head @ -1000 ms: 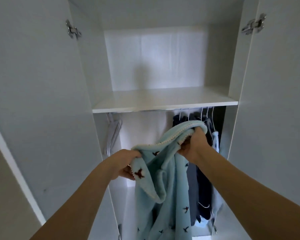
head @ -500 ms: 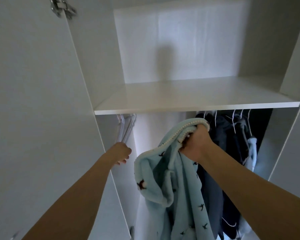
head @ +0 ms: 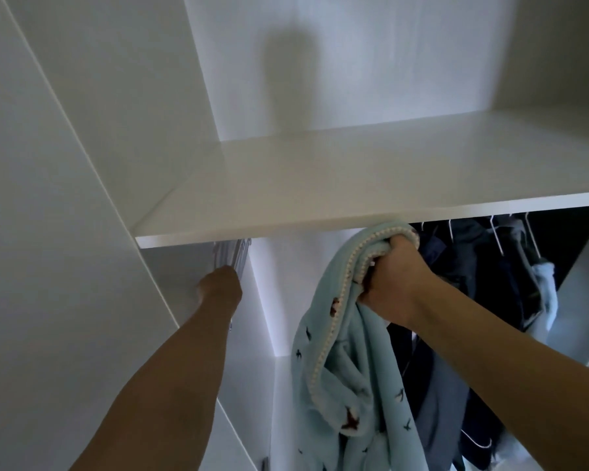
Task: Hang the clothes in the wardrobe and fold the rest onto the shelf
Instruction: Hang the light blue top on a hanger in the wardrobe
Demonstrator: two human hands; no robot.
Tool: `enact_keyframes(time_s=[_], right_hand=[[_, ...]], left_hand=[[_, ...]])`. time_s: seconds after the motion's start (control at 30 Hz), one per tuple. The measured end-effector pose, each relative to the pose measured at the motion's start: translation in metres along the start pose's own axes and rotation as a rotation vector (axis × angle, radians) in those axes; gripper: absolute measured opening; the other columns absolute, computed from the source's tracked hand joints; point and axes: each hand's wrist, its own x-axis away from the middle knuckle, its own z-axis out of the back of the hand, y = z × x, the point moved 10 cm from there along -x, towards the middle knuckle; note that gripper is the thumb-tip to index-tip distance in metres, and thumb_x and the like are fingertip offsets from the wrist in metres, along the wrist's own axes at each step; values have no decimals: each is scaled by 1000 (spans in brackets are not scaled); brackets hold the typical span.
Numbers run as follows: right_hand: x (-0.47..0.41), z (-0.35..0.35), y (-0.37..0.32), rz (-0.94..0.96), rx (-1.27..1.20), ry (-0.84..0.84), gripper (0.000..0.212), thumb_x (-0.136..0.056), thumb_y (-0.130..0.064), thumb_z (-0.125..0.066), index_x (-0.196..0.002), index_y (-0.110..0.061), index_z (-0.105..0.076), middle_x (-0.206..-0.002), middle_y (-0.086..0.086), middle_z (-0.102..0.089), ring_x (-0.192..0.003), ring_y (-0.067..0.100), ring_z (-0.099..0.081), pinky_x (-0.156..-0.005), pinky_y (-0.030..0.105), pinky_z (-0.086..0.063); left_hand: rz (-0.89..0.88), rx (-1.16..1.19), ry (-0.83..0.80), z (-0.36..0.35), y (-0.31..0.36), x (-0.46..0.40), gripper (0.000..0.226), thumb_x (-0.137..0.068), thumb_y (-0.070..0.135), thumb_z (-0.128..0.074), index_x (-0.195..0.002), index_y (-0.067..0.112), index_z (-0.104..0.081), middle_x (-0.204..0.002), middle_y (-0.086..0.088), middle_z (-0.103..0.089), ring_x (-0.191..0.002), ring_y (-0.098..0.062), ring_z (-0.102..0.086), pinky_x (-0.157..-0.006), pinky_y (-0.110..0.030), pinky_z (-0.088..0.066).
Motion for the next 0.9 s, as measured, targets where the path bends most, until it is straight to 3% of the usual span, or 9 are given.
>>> enact_keyframes(time_s=[0.1,0.17,0.27,0.43,0.53,0.7,0.9], right_hand=[[-15,2,6,-23,34,-25,56,-98,-47,-29,-123,-8,-60,-124,14,-63,-114,28,-59,-92,40,-50],[-23,4,9,-31,45,-18,56,-99,-47,-29,-128,-9,-57,-124,14,-63,-115,28,-59,-91,39,-49],[-29,5,13,-44,25,-5,55,-99,-48,-27,-123,-11,-59,-121,11,-65,-110,25,-61,-87,38,-49],[-37,-4,12,-21,12,-10,51,-99,-43,-29,-124,-10,-58,-125,10,-63,-111,26,-60,-92,41,-48],[-40,-11,13,-11,39,7,49,-99,-43,-32,-124,-11,-59,-124,10,-63,-111,26,-61,-97,42,-47],[-41,-14,16,-14,61,28,49,-98,-44,-36,-128,-12,-58,-128,9,-62,-115,26,-60,-99,42,-47],[-40,-1,15,1,86,68,44,-98,-45,-32,-107,-14,-62,-107,8,-66,-99,23,-64,-89,39,-51]], left_hand=[[42,-61,-11,-5,-1,-22,28,-91,11,-54,-118,10,-63,-121,-10,-64,-112,-28,-61,-84,-37,-52],[30,-124,-4,-7,2,-35,28,-91,9,-54,-116,11,-65,-121,-8,-64,-112,-26,-61,-83,-36,-52],[0,-217,-3,-8,9,-44,29,-90,7,-55,-117,11,-65,-121,-7,-65,-111,-25,-62,-80,-34,-51],[11,-262,-6,-12,4,-50,28,-89,7,-57,-116,11,-66,-119,-7,-66,-110,-25,-63,-74,-33,-50],[13,-267,-5,-14,4,-52,30,-90,5,-55,-118,9,-65,-122,-8,-64,-112,-26,-61,-79,-35,-51],[41,-92,-1,-12,8,-48,30,-93,13,-49,-119,8,-63,-125,-12,-62,-115,-29,-59,-87,-39,-50],[118,373,186,-4,6,-31,30,-101,15,-34,-119,1,-53,-120,-21,-60,-109,-36,-59,-90,-38,-46]])
